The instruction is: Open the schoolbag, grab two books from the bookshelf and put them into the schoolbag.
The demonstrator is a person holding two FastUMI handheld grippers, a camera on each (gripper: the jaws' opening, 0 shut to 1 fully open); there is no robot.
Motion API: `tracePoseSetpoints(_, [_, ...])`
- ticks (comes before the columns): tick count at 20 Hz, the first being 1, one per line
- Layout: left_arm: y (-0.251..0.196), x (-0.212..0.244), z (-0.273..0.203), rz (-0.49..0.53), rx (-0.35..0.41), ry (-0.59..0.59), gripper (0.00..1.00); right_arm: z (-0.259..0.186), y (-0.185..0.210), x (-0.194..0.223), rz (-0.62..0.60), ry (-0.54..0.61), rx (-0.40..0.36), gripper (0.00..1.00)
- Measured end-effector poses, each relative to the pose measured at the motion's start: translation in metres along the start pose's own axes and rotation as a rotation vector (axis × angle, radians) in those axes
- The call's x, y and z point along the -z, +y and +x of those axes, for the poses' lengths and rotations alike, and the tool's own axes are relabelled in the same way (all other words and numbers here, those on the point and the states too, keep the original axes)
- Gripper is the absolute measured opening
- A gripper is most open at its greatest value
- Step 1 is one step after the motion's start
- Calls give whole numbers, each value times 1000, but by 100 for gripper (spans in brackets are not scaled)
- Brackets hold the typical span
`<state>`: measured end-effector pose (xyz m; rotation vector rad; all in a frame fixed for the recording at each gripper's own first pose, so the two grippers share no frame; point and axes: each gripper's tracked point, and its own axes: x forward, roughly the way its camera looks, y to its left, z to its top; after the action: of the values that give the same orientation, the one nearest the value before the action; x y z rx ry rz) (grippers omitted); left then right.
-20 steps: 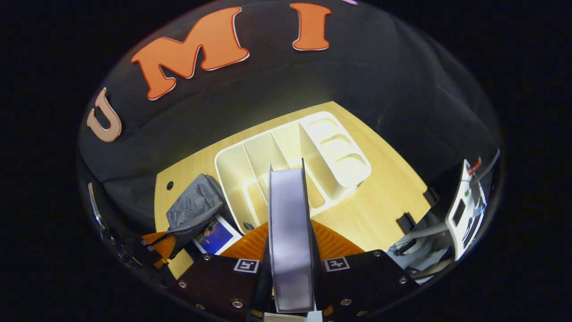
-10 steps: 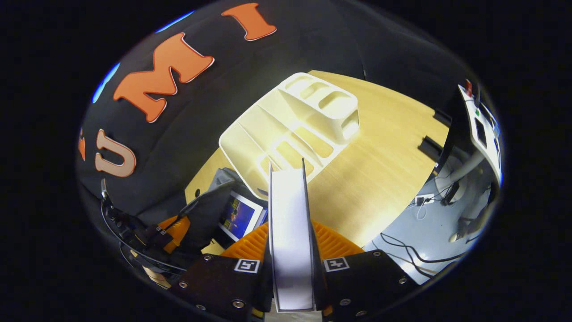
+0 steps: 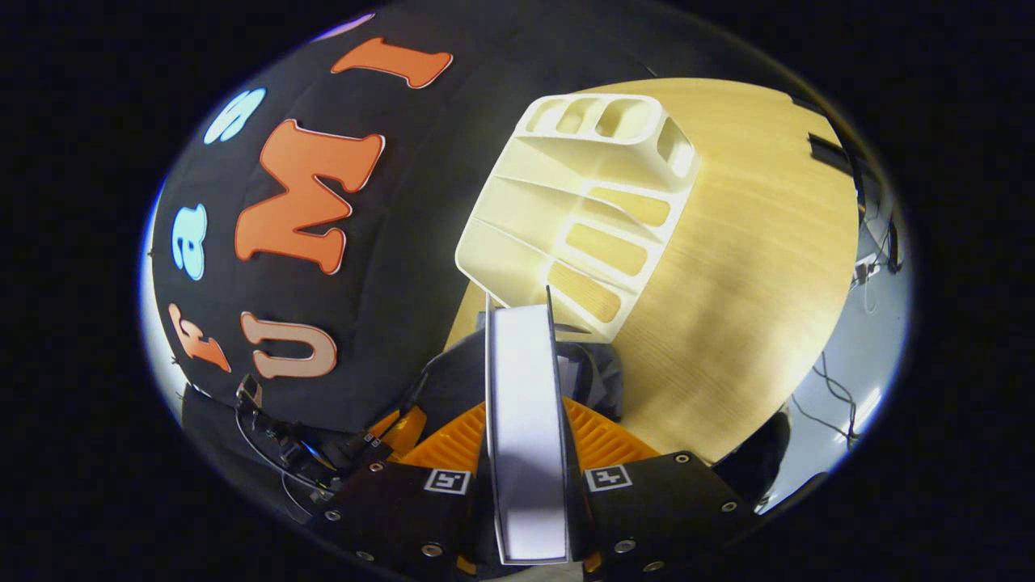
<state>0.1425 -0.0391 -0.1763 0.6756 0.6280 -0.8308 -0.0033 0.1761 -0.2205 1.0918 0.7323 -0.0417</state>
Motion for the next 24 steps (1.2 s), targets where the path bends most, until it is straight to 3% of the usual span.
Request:
tracePoseSetpoints(5, [2, -8, -1, 9, -1, 1, 1, 58, -7, 14, 144, -3, -63, 37])
tracePoseSetpoints(11, [-1, -16, -2, 14, 9, -5, 1, 102, 4, 11, 207, -75, -146, 37])
tracePoseSetpoints(16, [-2, -21, -4, 32, 18, -15, 1, 127, 13, 15, 180, -146, -144, 37])
tracePoseSetpoints(24, [-14, -35, -7, 60, 54, -45, 1, 161, 27, 27, 247, -193, -145, 37])
